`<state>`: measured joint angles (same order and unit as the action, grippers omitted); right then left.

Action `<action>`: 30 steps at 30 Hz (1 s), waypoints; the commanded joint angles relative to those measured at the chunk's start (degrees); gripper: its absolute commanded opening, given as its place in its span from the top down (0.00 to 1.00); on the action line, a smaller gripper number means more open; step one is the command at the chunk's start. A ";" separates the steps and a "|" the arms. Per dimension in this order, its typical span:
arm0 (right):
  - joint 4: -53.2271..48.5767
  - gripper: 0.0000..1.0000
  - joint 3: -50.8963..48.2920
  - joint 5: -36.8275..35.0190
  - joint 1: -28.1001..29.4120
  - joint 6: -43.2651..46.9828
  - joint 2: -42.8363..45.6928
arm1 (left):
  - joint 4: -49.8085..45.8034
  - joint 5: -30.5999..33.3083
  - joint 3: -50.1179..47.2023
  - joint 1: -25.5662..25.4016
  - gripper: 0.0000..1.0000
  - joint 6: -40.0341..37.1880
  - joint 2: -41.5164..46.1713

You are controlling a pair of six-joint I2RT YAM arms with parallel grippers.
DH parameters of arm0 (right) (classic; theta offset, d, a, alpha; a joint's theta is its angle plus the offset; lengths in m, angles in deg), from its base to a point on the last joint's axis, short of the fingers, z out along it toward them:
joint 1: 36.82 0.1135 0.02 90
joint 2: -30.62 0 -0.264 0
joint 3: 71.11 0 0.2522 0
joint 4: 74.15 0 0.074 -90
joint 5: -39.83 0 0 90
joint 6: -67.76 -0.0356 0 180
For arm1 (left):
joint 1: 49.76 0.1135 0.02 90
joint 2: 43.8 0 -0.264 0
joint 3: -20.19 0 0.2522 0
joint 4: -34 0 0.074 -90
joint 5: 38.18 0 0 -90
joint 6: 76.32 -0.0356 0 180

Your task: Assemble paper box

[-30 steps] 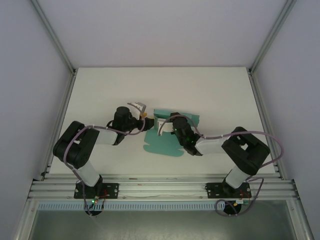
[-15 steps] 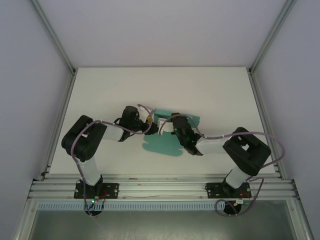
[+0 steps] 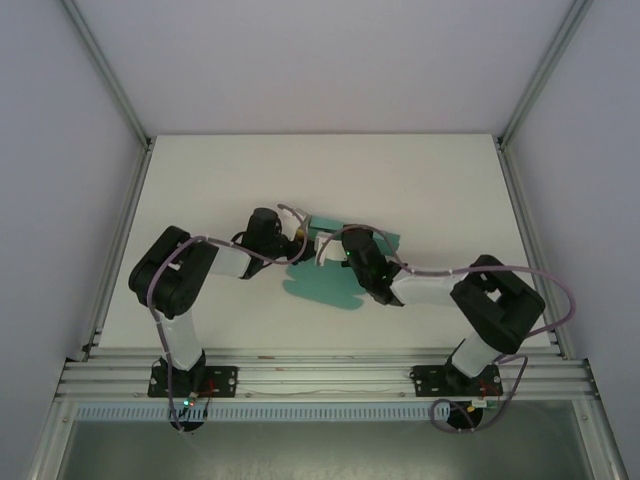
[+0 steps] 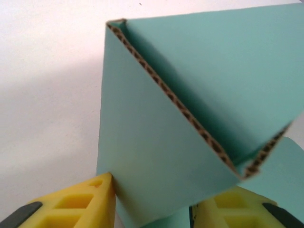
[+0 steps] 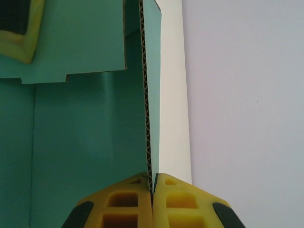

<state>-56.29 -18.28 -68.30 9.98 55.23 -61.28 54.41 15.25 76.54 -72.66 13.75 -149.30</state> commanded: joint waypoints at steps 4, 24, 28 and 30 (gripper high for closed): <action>-11.93 1.00 0.98 8.37 1.45 -4.26 -2.85 | 6.09 6.38 5.75 -1.36 0.78 1.81 -1.93; -18.84 0.52 4.83 10.09 -0.37 -25.86 6.51 | 5.24 23.30 2.11 -5.82 1.00 1.69 -0.49; -26.72 0.39 6.02 15.84 -1.62 -35.45 15.79 | 6.69 22.22 -0.53 -5.76 1.00 0.58 0.99; -31.60 0.32 7.90 21.58 -4.07 -41.65 19.05 | 6.86 22.01 -1.17 -5.81 1.00 0.10 1.25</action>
<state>-79.94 -13.12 -54.61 8.13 25.37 -46.53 57.91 37.32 76.54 -78.28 14.65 -149.89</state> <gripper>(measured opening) 0.664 0.084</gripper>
